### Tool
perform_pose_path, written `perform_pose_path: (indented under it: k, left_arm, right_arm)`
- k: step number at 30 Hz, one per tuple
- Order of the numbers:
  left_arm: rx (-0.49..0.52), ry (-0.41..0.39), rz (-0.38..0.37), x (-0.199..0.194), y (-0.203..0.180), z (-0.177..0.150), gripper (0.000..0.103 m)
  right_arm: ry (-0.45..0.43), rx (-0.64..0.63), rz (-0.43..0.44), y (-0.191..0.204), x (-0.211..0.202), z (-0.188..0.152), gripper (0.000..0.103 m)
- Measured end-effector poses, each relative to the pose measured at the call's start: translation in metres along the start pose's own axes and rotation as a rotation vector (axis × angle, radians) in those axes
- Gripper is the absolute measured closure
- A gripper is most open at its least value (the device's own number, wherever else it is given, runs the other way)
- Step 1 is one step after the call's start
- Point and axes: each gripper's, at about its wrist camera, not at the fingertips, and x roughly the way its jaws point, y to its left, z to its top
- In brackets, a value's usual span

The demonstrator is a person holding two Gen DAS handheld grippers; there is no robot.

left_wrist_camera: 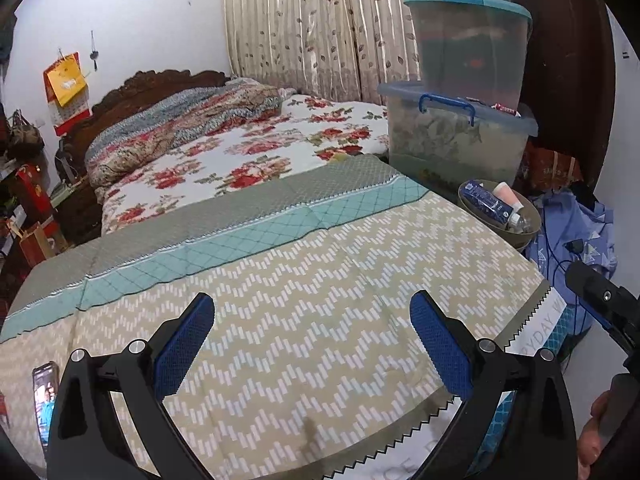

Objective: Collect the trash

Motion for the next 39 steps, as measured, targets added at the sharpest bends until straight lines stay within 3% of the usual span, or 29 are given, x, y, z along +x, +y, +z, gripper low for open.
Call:
perform_pose_path:
  k: [13, 26, 39]
  left_arm:
    - [0.018, -0.048, 0.067, -0.032, -0.012, 0.002, 0.009]
    - [0.023, -0.058, 0.135, -0.043, -0.01, 0.003, 0.009]
    - [0.022, -0.074, 0.128, -0.049, -0.009, 0.001, 0.008]
  right_arm:
    - [-0.081, -0.036, 0.014, 0.002, -0.035, -0.003, 0.004]
    - [-0.07, -0.005, 0.035, -0.001, -0.03, -0.002, 0.004]
    - [-0.064, -0.003, 0.037, -0.001, -0.029, -0.005, 0.004]
